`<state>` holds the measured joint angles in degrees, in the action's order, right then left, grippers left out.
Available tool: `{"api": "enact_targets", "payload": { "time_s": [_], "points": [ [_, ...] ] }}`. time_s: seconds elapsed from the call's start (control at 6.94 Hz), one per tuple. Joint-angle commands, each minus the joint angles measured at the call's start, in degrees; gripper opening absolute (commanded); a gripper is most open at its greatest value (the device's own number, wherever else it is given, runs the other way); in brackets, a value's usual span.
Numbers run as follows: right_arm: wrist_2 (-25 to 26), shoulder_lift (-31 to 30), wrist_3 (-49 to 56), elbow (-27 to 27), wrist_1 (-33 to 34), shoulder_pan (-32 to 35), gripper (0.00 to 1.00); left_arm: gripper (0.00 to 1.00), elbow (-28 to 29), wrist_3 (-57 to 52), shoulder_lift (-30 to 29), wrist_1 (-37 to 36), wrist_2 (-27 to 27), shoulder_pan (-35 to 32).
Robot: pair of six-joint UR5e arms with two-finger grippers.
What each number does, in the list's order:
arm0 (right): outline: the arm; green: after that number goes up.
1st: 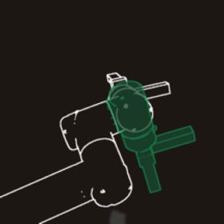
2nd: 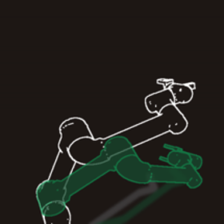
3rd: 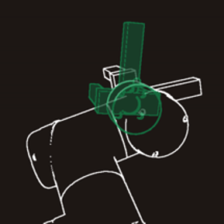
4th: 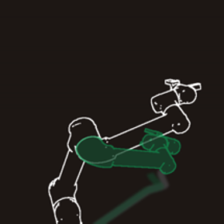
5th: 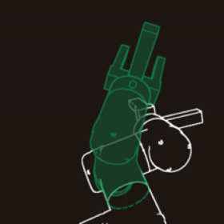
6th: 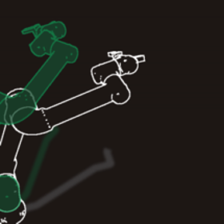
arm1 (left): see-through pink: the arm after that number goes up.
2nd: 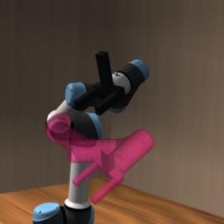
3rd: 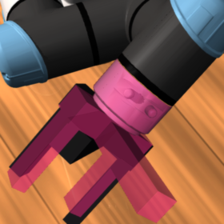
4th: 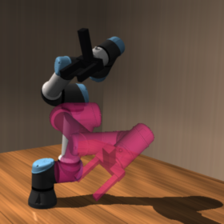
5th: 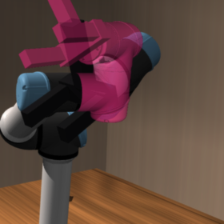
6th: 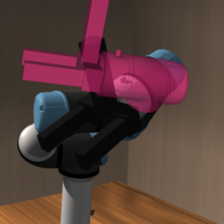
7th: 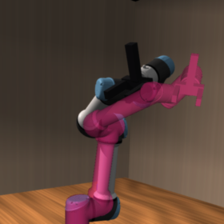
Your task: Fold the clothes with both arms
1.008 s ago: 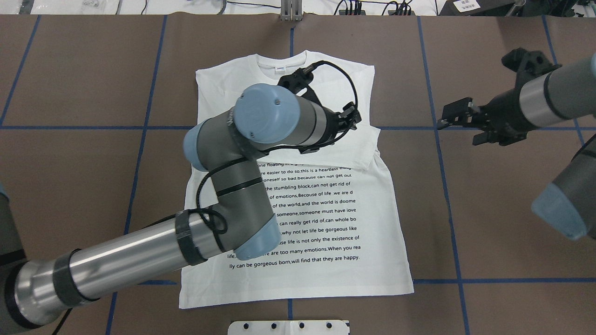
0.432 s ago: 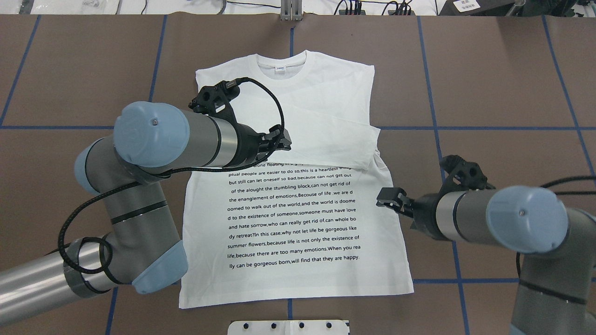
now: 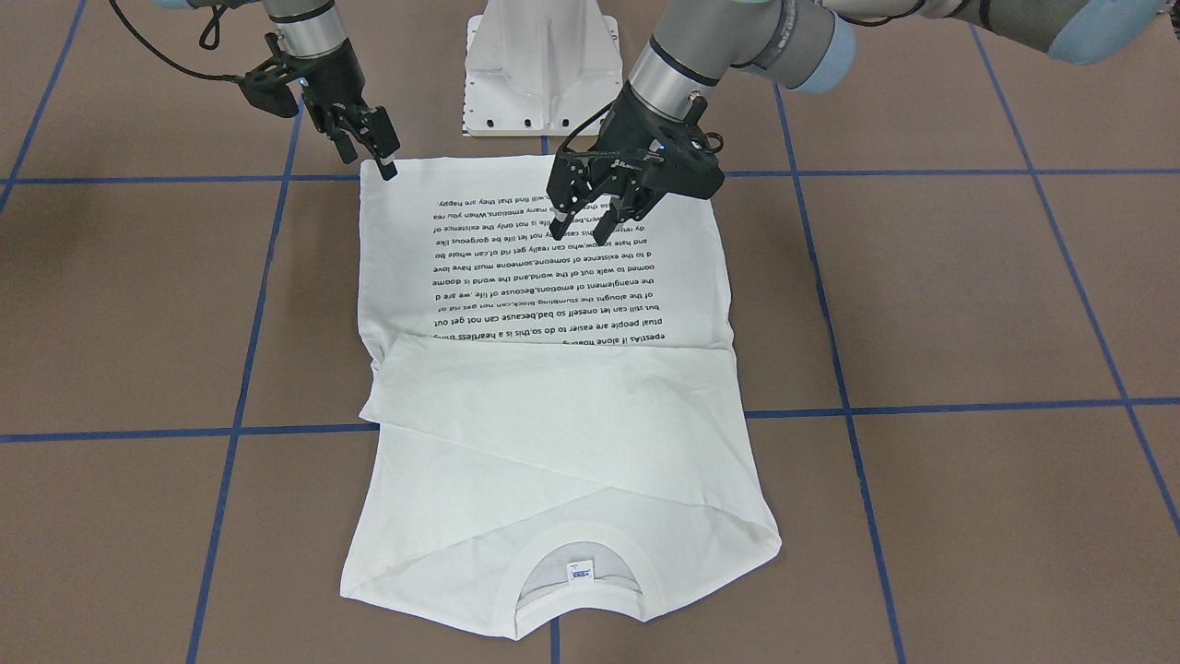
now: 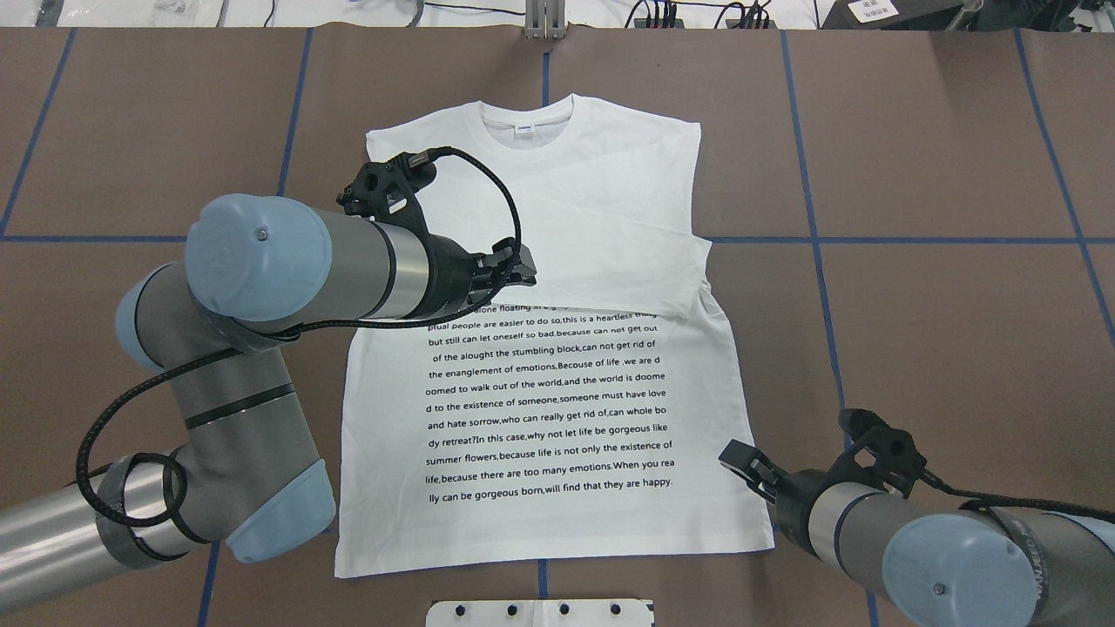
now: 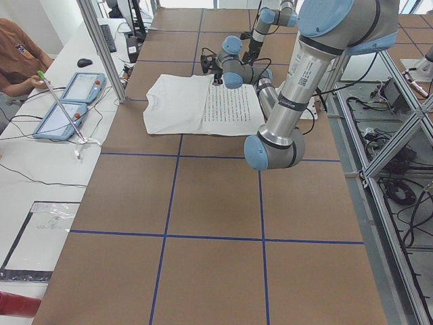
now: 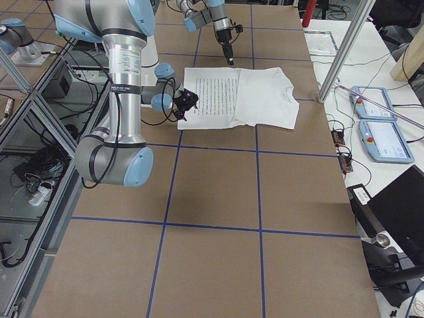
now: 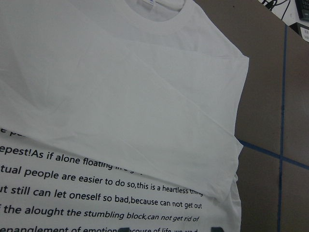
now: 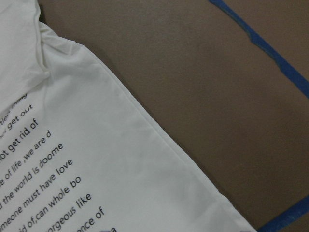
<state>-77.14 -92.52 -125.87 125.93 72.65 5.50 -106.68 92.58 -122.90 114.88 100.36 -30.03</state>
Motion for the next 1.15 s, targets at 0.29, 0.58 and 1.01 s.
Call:
{"api": "enact_targets", "payload": {
  "time_s": [0.29,0.58,1.01],
  "points": [
    [0.5,1.3,-3.5,-2.7,3.1,-2.7,0.73,0.65,-0.7,0.1,0.6,-0.1,-2.3,0.2],
    [-0.6,1.0,-3.5,-3.1,3.2,-3.0,0.73,0.65,-0.7,0.1,0.7,-0.1,-2.4,0.2],
    [-1.7,1.0,-3.5,-3.2,3.2,-3.9,0.73,0.65,-1.2,0.1,1.1,-0.1,-2.4,0.2]
  ]
}}
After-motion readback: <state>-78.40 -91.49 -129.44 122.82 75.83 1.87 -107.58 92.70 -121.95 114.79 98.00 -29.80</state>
